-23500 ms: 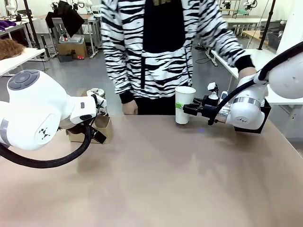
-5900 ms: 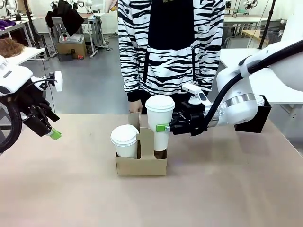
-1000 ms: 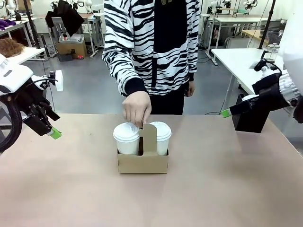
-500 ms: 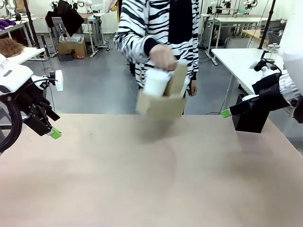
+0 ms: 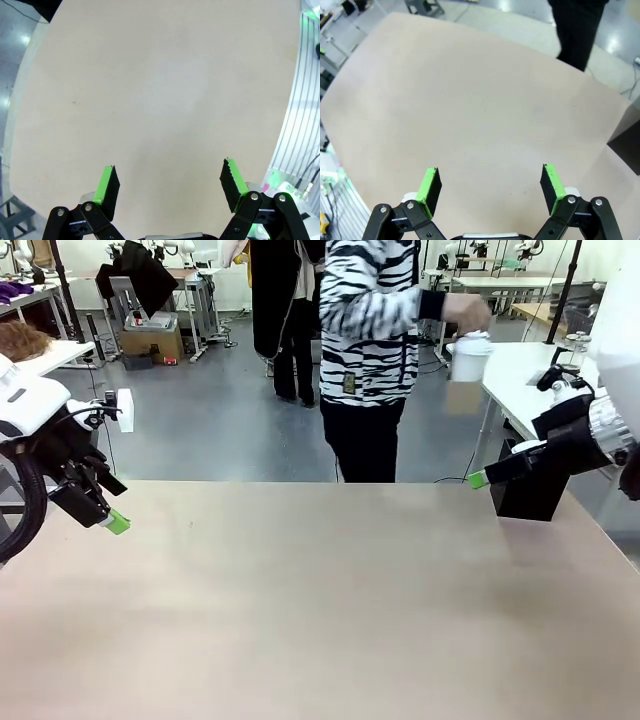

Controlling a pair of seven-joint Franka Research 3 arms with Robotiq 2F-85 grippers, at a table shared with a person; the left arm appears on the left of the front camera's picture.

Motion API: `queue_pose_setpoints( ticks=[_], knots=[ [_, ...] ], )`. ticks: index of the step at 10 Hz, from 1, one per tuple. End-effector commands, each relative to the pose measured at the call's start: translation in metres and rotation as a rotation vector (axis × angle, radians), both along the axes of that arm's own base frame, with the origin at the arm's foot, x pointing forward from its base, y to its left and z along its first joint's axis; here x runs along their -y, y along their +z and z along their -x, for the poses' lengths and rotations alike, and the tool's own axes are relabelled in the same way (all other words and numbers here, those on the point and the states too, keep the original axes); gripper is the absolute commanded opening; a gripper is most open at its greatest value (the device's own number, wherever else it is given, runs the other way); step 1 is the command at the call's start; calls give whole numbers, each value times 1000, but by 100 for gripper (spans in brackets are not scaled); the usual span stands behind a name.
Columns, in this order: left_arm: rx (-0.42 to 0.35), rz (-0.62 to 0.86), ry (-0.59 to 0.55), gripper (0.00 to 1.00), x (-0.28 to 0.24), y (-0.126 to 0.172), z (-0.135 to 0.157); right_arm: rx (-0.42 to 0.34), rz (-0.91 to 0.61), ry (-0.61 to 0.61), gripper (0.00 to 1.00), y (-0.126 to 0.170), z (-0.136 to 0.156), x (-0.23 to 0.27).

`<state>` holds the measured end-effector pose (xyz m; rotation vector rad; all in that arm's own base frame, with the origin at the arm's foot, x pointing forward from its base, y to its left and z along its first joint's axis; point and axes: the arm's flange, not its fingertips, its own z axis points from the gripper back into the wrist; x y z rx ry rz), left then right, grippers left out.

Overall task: Pour a drink into a cup and package it in a carrier.
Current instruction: Insert the held 600 ml Paper Cup into the Cup Carrier.

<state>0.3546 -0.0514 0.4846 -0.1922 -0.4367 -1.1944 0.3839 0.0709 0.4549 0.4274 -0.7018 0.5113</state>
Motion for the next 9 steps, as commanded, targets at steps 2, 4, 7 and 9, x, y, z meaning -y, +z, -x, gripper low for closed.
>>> queue_pose_setpoints(
  ticks=[2, 4, 7, 9],
  knots=[
    [11, 12, -16, 100, -2, -1, -1, 22, 2, 9, 100, -3, 0, 2],
    [11, 12, -16, 100, -2, -1, -1, 22, 2, 9, 100, -3, 0, 2],
    [11, 12, -16, 100, -2, -1, -1, 22, 2, 9, 100, -3, 0, 2],
    [11, 12, -16, 100, -2, -1, -1, 22, 2, 9, 100, -3, 0, 2]
  ],
)
